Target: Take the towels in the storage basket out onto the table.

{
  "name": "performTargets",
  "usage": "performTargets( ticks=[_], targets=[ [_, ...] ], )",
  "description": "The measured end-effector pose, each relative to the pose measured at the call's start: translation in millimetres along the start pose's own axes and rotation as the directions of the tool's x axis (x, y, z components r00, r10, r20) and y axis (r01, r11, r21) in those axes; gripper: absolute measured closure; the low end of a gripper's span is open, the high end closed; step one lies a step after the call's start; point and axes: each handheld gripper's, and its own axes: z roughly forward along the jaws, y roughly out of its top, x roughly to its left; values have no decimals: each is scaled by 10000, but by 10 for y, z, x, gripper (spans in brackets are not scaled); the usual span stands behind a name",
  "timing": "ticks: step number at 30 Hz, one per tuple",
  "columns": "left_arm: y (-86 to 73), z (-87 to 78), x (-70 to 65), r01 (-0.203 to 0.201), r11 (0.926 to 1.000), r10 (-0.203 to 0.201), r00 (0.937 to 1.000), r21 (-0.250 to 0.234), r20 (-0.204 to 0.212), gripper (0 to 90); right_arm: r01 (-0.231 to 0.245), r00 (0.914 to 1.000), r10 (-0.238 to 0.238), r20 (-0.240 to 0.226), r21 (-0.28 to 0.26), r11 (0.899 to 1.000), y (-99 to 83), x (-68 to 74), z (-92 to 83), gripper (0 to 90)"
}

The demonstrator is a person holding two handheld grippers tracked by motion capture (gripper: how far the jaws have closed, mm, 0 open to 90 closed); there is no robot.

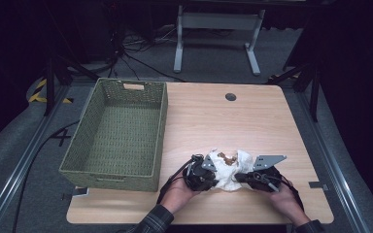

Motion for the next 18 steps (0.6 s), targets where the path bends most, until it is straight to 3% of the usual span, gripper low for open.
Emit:
performTargets(
  ticks=[5, 6, 7, 14, 18],
  targets=[
    [28, -106, 18, 5, 9988, -11, 9999, -496, -115, 818, -298, 9995, 295, -68, -491, 9983, -7, -67, -147, 882],
    [26, -125, 9, 248, 9987, -251, 9997, -440, -77, 820, -332, 9994, 328, -79, -638, 9974, -11, -88, -175, 881],
    [29, -126, 21, 87, 9983, -99, 9998, -583, -197, 821, -463, 9989, 454, -130, -801, 9957, -16, -110, -211, 881],
    [38, -191, 67, 162, 9959, -200, 9989, -894, -414, 824, -598, 9969, 659, 431, -1305, 9896, -26, -218, -405, 884],
    [44, -184, 62, 222, 9960, -247, 9993, -867, -281, 824, -793, 9917, 932, 881, -1495, 9856, -51, -335, -509, 885]
  ],
)
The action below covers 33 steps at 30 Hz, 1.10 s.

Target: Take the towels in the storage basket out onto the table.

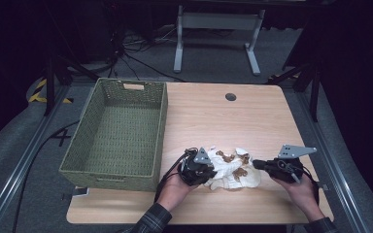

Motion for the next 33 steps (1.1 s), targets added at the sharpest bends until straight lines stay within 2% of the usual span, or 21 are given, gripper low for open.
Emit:
performTargets(
  ticks=[5, 10, 12, 17, 21, 24, 30, 31, 33],
  targets=[
    [21, -12, -11, -73, 9998, 73, 10000, -207, -2, 824, -78, 9976, 75, 688, 36, 10000, -16, -167, -83, 885],
    [21, -11, 0, 64, 9997, -63, 10000, -224, 42, 824, -502, 9909, 496, 1250, 17, 9987, -54, -387, -167, 885],
    [21, -13, 9, 81, 9998, -81, 10000, -162, 41, 824, -531, 9901, 522, 1303, 37, 9986, -60, -418, -167, 885],
    [23, 3, 37, 155, 9997, -155, 9999, -202, 4, 824, -794, 9818, 717, 1758, 372, 9961, -123, -621, -148, 888],
    [21, 12, 41, 157, 9998, -157, 9999, -91, 7, 823, -1036, 9760, 916, 1973, 511, 9933, -163, -716, -132, 880],
    [24, 24, 55, 231, 9997, -231, 9997, -78, -7, 823, -1087, 9758, 990, 1949, 396, 9933, -158, -702, -141, 738],
    [21, 42, 74, 276, 9996, -276, 9996, -92, -10, 822, -650, 9848, 610, 1627, 193, 9977, -94, -551, -158, 705],
    [26, 35, 75, 203, 9998, -203, 9998, -5, -36, 822, -492, 9905, 470, 1291, 137, 9987, -69, -451, -134, 704],
    [25, 34, 64, 318, 9995, -318, 9995, -23, -39, 820, -435, 9943, 413, 980, 204, 9988, -55, -371, -102, 704]
  ],
)
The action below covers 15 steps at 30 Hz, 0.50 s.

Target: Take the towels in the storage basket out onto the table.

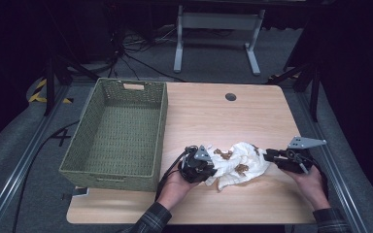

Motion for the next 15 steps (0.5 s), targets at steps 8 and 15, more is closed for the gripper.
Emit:
performTargets(
  ticks=[8, 15],
  targets=[
    [1, 7, 13, -38, 10000, 38, 10000, 33, 23, 818, 504, 9915, -503, -1203, -20, 9987, 36, 334, 123, 709],
    [0, 29, 14, -44, 10000, 44, 10000, 3, -17, 819, 968, 9743, -948, -2045, -2, 9953, 82, 580, 231, 715]
  ],
)
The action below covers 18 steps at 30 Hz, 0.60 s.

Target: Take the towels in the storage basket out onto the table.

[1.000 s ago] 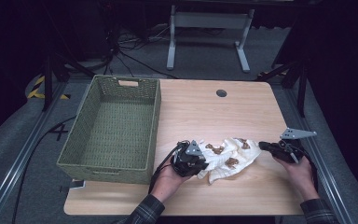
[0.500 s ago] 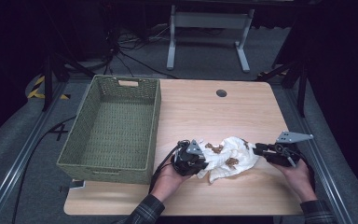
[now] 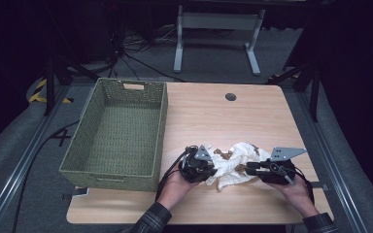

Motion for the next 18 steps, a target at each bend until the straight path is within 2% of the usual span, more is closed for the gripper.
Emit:
performTargets(
  ticks=[1, 4, 6, 7, 9, 11, 18],
  targets=[
    [-2, 8, -7, 84, 10000, -84, 10000, -54, 36, 819, 117, 9998, -118, -147, -37, 9999, 11, 26, 25, 716],
    [2, 2, 3, 7, 10000, -8, 10000, 68, 10, 820, 338, 9982, -336, -502, 37, 9994, 43, 121, 107, 716],
    [8, 3, 3, 147, 9999, -147, 9999, 0, 4, 820, 385, 9975, -381, -596, 50, 9992, 49, 146, 131, 719],
    [12, 4, 9, 124, 9999, -125, 9999, -21, -28, 820, 617, 9944, -598, -869, 194, 9979, 63, 215, 208, 720],
    [11, 10, 15, 150, 9999, -150, 9999, -75, -57, 821, 812, 9918, -770, -1021, 376, 9960, 72, 282, 295, 720],
    [11, 9, 13, 150, 9999, -150, 9999, -10, -54, 821, 1083, 9881, -1008, -1160, 603, 9923, 88, 344, 425, 717],
    [10, 26, 30, 83, 9999, -84, 10000, 74, 12, 822, 1365, 9832, -1225, -1351, 1000, 9856, 111, 431, 646, 690]
  ],
)
